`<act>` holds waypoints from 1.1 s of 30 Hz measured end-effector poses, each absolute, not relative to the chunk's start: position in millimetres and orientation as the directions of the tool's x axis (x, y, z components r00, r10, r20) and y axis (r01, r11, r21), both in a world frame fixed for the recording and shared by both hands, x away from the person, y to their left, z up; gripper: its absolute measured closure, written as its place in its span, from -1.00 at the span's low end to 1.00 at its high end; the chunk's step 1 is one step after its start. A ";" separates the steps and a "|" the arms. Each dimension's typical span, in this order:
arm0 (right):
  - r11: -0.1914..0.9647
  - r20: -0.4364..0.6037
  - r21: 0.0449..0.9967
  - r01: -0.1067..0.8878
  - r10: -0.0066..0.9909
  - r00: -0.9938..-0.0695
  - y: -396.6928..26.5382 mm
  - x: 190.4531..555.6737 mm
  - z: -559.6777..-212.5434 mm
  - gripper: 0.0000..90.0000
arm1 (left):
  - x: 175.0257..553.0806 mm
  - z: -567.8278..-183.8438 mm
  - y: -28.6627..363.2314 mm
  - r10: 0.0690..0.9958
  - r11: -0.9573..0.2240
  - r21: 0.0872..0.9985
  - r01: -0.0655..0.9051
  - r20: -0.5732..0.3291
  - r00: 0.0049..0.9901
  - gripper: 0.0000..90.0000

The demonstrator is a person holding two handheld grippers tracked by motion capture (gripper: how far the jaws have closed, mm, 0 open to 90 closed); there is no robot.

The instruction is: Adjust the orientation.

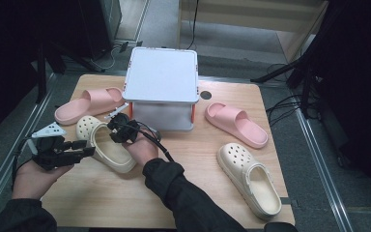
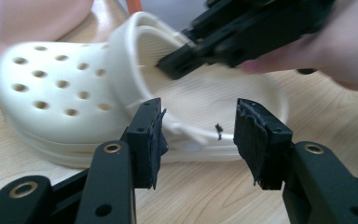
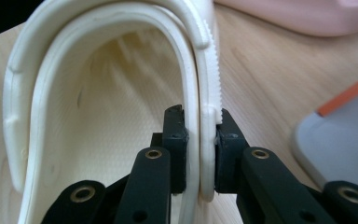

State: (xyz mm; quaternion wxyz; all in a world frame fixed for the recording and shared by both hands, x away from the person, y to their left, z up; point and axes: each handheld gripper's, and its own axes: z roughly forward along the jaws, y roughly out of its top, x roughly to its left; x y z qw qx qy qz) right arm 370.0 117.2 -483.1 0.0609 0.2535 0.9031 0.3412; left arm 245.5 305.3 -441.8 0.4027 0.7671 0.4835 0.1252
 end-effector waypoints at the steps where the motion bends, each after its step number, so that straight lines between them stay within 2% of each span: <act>1: 0.638 0.057 0.651 0.410 0.498 -0.865 112.9 368.6 -479.5 0.76 | 244.8 -440.6 305.2 0.842 -0.208 0.742 0.637 -0.196 0.502 0.15; 7: 0.642 0.042 0.661 0.388 0.485 -0.874 84.6 355.7 -467.2 0.76 | 243.7 -438.8 301.3 0.841 -0.213 0.750 0.626 -0.185 0.508 0.16; 15: 0.612 0.071 0.672 0.418 0.509 -0.858 43.0 339.7 -464.3 0.76 | 244.2 -439.5 294.9 0.835 -0.230 0.747 0.624 -0.177 0.521 0.16; 30: 0.492 0.115 0.723 0.485 0.606 -0.787 -42.0 314.8 -458.9 0.76 | 255.0 -450.2 261.9 0.792 -0.301 0.729 0.615 -0.169 0.587 0.21; 33: 0.456 0.134 0.733 0.504 0.630 -0.765 -56.5 310.5 -462.5 0.76 | 261.7 -455.7 250.5 0.765 -0.309 0.719 0.623 -0.201 0.612 0.28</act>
